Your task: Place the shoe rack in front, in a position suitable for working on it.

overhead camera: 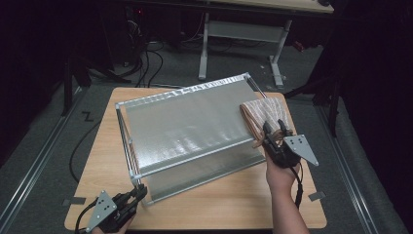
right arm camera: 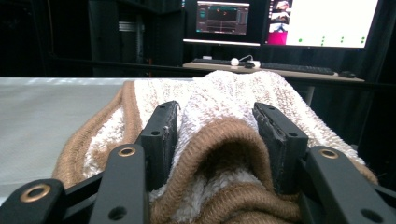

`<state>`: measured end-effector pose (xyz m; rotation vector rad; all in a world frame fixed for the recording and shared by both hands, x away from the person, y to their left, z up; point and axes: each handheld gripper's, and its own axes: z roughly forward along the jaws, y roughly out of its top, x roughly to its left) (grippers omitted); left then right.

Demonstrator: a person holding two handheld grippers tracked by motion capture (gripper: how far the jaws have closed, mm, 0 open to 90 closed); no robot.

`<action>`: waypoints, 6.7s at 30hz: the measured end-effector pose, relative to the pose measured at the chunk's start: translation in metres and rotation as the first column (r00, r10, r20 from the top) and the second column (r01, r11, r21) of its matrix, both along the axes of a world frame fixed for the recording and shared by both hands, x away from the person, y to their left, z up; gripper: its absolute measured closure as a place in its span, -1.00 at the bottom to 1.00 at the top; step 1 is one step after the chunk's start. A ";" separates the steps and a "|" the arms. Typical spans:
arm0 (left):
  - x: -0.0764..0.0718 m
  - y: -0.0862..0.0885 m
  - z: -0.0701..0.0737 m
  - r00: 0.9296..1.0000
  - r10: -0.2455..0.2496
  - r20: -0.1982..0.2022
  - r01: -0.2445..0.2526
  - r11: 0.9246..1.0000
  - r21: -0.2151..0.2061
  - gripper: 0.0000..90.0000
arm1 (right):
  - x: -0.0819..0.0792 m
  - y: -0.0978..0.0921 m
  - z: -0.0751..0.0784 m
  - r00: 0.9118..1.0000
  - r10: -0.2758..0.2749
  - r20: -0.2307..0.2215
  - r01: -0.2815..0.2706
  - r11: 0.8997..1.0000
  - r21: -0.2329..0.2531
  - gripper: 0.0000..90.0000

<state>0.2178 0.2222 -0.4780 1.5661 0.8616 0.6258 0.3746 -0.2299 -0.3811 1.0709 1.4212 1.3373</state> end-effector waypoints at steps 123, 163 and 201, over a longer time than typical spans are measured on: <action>0.047 -0.059 0.001 0.979 -0.204 -0.009 0.204 0.979 -0.002 0.77 | -0.091 0.127 0.016 0.906 0.415 0.082 -0.417 0.909 0.005 0.60; 0.060 -0.003 0.006 0.994 -0.087 -0.063 0.089 0.996 0.025 0.76 | -0.092 -0.034 -0.100 0.904 0.108 -0.413 -0.169 0.979 -0.113 0.51; 0.062 0.052 -0.001 0.993 0.103 -0.066 -0.102 0.995 0.016 0.27 | -0.039 -0.015 -0.099 0.678 0.011 -0.735 -0.225 0.955 -0.193 -0.55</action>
